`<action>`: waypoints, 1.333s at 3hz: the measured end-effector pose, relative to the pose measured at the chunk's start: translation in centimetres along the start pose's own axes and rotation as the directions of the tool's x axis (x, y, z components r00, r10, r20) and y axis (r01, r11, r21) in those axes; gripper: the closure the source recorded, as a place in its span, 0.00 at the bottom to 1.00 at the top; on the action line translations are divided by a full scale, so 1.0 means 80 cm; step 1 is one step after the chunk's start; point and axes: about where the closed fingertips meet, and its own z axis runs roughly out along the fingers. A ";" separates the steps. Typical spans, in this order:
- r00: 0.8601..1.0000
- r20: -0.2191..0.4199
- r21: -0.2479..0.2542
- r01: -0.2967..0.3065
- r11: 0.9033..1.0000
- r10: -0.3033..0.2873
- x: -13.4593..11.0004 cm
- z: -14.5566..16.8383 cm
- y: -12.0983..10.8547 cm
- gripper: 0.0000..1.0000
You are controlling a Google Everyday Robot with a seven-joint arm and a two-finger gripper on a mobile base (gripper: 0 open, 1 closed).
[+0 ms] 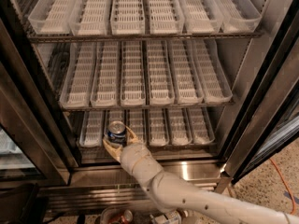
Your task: Pick pepsi can from bottom shelf of fridge
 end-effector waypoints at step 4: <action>0.994 -0.082 -0.228 -0.082 0.970 0.065 -0.009 -0.033 -0.004 1.00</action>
Offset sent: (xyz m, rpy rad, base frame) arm -0.0556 -0.0164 0.0082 0.0414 0.1529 0.4587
